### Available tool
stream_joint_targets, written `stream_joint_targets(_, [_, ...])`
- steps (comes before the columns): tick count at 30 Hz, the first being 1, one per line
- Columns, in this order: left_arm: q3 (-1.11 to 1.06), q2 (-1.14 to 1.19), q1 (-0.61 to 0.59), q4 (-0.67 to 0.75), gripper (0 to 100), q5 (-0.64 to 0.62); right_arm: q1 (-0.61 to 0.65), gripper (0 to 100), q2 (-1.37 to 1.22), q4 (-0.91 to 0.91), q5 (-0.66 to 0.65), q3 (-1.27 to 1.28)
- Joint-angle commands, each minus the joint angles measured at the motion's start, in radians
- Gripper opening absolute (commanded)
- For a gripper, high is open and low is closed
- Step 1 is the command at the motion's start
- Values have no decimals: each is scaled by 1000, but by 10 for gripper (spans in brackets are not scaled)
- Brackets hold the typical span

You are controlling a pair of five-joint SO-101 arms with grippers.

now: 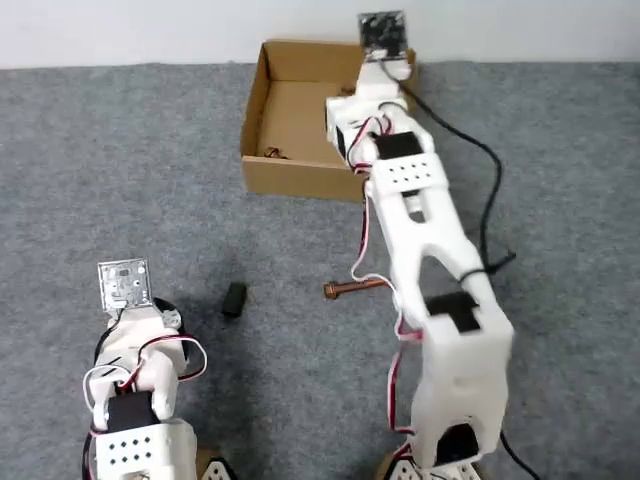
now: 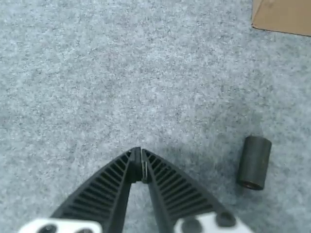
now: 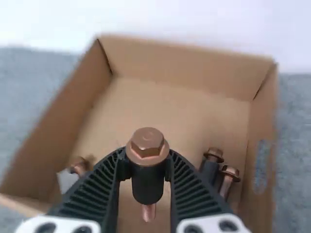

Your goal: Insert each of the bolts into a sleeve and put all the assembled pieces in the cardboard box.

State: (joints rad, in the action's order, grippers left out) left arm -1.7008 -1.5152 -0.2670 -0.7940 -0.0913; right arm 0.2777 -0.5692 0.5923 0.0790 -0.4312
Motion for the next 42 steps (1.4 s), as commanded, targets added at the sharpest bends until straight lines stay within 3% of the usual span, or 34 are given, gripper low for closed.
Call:
stream_joint_targets(1, [10, -2, -6, 18, 6, 8, -8, 8, -108, -18, -58, -175])
stream_joint_targets(6, [10, 0, -6, 18, 6, 8, -2, 19, -236, 30, -150, -262])
stream_joint_targets(11, [10, -8, -8, 2, 6, 9, -4, 178, -274, 179, -173, -374])
stream_joint_targets(13, [10, -8, -11, 2, 6, 9, -1, 199, -274, 243, -173, -433])
stream_joint_targets(22, [42, -8, -161, 11, 6, 9, 71, 44, -275, 618, -170, -773])
stream_joint_targets(24, [38, -8, -190, 40, 6, 14, 97, 6, -277, 707, -140, -829])
stream_joint_targets(35, [36, -8, -242, 57, 6, 20, 263, 19, -283, 1165, 118, -919])
stream_joint_targets(42, [22, -8, -186, 57, 6, 58, 366, 20, -288, 1201, 241, -815])
